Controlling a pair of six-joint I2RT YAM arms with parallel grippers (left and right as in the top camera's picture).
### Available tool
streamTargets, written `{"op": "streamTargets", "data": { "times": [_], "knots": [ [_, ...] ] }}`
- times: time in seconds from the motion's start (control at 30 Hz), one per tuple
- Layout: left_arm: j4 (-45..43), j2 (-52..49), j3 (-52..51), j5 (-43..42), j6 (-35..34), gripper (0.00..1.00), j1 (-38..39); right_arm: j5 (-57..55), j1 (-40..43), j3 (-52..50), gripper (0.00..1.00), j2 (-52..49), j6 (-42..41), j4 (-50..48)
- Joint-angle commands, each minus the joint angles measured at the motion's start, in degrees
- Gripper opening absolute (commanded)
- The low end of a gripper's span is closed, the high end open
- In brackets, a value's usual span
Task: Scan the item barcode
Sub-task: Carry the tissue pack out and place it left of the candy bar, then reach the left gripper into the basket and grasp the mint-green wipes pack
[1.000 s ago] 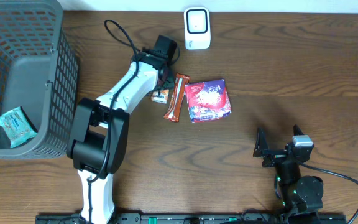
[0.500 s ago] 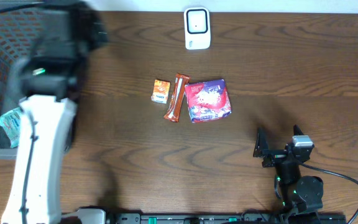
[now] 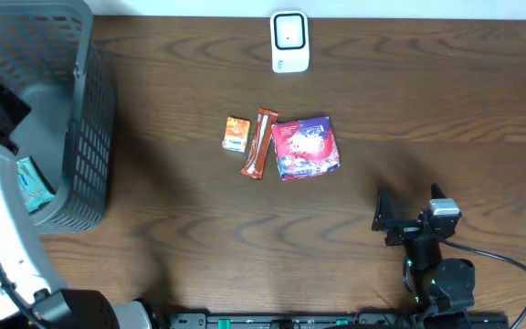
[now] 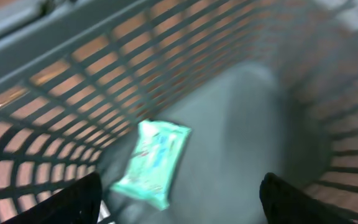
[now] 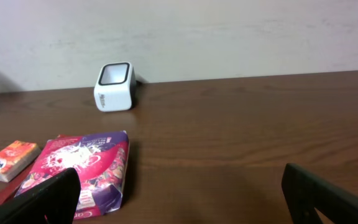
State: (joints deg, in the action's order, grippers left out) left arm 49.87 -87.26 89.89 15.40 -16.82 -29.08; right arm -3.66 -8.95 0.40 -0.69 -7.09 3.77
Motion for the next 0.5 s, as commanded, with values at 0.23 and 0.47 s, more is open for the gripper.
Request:
{"op": "streamTargets", "data": {
  "times": [0.23, 0.47],
  "knots": [
    [-1.1, -6.9, -11.5, 0.7, 6.7, 0.82, -3.7, -0.1, 0.4, -0.1, 0.99, 0.3, 0.5, 0.2],
    [-5.7, -13.1, -14.2, 0.8, 6.8, 0.82, -3.8, -0.1, 0.4, -0.1, 0.99, 0.3, 0.5, 0.2]
  ]
}}
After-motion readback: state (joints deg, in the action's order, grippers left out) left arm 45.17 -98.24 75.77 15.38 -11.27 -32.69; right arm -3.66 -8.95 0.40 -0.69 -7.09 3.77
